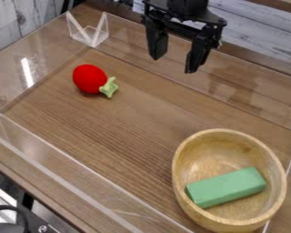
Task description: Remove the green block from the brown bowl and put it on the table
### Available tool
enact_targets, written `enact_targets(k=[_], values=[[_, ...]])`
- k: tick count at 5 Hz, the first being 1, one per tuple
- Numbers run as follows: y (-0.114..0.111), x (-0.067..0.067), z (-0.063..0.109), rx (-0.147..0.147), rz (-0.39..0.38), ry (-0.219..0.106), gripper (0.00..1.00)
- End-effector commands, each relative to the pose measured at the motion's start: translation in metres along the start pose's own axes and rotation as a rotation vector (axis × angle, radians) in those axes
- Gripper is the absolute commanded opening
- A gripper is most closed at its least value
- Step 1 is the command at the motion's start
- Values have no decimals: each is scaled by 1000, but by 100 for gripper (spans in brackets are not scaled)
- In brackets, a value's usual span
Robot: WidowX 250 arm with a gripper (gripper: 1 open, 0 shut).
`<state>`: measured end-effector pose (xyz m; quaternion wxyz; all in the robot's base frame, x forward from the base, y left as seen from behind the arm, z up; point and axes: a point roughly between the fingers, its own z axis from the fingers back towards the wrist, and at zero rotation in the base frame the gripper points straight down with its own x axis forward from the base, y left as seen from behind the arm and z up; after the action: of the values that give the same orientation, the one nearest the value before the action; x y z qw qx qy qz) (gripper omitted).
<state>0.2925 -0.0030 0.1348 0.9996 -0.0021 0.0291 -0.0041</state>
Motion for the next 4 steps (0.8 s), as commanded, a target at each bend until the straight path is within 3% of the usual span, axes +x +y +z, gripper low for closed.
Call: enact_targets(k=[1,2,4], values=[[-18,-6,-8,-11,34,29,100],[-43,-17,-14,-24,34,53,100],[-77,-41,-31,-35,-265,52,100]])
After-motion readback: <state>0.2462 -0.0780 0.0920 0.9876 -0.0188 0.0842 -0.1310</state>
